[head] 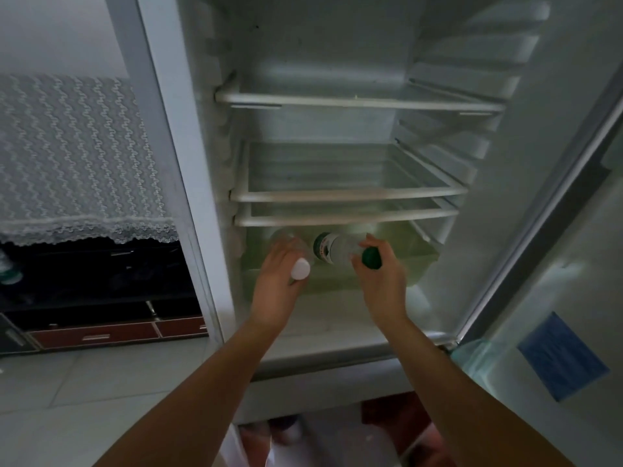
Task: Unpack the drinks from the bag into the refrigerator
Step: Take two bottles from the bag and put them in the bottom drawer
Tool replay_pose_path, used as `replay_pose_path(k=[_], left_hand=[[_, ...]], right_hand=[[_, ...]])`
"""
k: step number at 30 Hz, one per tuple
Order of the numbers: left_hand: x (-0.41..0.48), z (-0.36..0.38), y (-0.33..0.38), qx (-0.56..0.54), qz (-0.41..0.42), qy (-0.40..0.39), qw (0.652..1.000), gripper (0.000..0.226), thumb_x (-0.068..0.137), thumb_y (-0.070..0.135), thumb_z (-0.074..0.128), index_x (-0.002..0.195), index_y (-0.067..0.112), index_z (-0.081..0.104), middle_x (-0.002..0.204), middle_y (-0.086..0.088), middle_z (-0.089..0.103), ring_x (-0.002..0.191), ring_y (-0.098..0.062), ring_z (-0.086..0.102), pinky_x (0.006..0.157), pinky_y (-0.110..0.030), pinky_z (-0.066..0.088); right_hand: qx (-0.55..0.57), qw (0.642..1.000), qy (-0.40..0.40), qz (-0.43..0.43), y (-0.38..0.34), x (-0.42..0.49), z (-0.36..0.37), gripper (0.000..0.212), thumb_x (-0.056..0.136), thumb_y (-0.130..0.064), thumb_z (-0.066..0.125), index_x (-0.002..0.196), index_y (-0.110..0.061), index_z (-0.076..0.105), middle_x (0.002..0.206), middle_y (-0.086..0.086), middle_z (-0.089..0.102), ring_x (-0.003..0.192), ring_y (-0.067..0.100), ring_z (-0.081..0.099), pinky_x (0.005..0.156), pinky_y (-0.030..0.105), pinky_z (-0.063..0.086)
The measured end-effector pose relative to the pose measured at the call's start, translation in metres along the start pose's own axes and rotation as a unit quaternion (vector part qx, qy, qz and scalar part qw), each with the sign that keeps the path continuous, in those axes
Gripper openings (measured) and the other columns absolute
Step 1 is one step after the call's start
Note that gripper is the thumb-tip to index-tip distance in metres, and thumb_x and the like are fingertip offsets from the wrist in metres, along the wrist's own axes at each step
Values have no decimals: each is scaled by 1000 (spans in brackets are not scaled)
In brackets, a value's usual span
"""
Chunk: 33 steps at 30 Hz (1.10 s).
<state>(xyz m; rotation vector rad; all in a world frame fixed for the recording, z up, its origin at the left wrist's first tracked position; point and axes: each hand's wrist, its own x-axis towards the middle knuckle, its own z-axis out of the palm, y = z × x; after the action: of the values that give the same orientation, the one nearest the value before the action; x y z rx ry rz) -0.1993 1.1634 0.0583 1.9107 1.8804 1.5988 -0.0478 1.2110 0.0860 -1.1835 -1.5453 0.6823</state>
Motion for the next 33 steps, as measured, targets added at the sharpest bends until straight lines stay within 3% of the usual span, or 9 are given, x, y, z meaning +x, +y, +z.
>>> replay_pose_path(k=[4,9,13,19,24,29,33], left_hand=[[8,2,-11,38,-46,-28,998,39,78,0,67,117,3,59,135,-17,51,132,-32,38,108,-33,22],[20,3,-12,28,-78,-18,996,44,77,-3,67,120,1,57,133,-17,52,132,-32,37,109,-30,22],[25,4,-20,-1,-110,-17,994,49,76,-4,67,123,3,54,132,-17,53,129,-32,42,112,-40,30],[35,8,-32,-21,-147,-13,989,46,76,-3,68,120,4,57,126,-22,57,121,-35,50,104,-51,39],[39,10,-40,-43,-186,-1,982,46,77,-3,67,120,6,57,125,-17,58,117,-30,53,104,-48,41],[40,10,-47,-59,-215,-9,975,45,79,-1,65,123,8,55,120,-15,61,111,-26,56,101,-40,45],[38,16,-53,-50,-225,-10,973,45,80,-2,64,123,5,55,118,-17,61,110,-27,57,98,-32,44]], right_hand=[[-26,1000,-9,-3,3,11,10,28,79,-6,67,105,-9,60,122,5,61,98,5,50,83,9,38],[-30,998,-57,23,6,22,17,28,82,-10,64,109,-13,58,101,-5,57,84,4,52,62,2,39],[-17,996,-78,40,10,29,22,29,83,-10,62,111,-14,57,96,-8,53,77,2,51,61,4,38],[-12,992,-106,66,14,38,31,24,84,-11,59,108,-16,57,93,-7,54,72,0,50,58,12,38],[7,989,-122,83,17,42,39,26,84,-10,60,109,-15,57,95,-4,54,85,13,53,72,24,44],[-6,987,-132,89,22,46,43,25,84,-10,60,107,-17,58,91,-5,55,72,2,51,57,13,38],[-19,986,-139,89,25,50,48,24,83,-10,61,107,-15,59,91,-3,56,78,12,54,64,19,41]])
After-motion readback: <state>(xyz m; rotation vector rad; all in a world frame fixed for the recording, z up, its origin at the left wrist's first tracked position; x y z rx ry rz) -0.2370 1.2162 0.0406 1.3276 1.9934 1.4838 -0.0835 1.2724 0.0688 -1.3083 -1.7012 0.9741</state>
